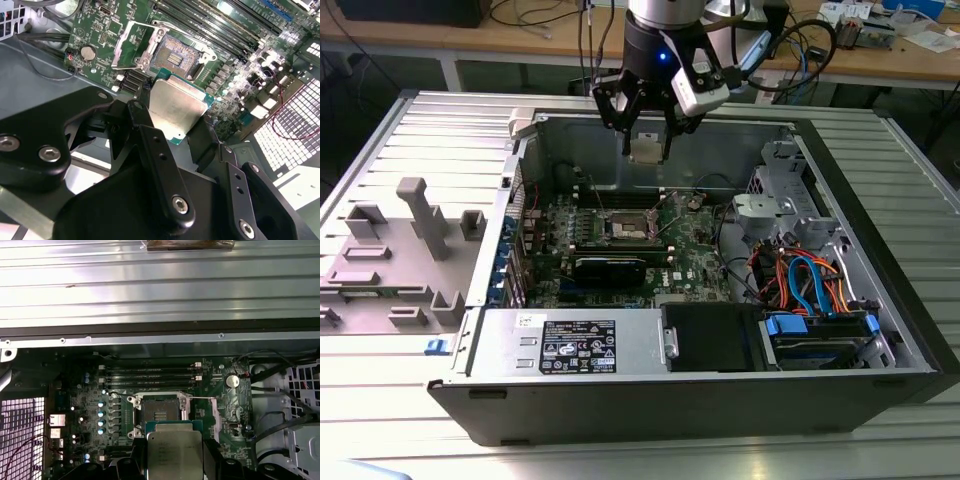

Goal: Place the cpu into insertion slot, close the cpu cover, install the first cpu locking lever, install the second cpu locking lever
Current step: 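Place the cpu into insertion slot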

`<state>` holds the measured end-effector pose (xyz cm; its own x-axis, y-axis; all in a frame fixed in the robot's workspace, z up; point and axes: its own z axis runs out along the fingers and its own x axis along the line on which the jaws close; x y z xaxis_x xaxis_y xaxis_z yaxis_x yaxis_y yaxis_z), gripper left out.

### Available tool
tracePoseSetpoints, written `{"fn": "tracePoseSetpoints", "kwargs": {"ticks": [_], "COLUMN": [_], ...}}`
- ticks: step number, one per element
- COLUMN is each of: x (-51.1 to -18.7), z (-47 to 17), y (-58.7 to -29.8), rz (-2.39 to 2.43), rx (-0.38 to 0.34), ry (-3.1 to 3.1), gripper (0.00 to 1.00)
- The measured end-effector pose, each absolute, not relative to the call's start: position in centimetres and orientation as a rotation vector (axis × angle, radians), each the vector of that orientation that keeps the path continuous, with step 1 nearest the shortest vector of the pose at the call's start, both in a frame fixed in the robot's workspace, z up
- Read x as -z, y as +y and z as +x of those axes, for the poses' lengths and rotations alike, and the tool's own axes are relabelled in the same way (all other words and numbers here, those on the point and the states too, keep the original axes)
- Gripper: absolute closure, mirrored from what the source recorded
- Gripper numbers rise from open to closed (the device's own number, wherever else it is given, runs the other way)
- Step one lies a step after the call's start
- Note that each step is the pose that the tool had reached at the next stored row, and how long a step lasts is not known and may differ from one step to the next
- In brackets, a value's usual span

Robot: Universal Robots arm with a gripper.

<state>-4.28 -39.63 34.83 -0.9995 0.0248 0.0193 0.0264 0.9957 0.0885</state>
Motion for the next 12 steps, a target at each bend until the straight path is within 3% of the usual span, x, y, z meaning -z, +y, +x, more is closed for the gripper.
{"fn": "tracePoseSetpoints", "kwargs": {"ticks": [12], "x": [-34.39], "z": [-4.28], "y": [-39.72], "rz": [-0.04], "rx": [0.138], "ry": [-3.12], "gripper": [0.45]}}
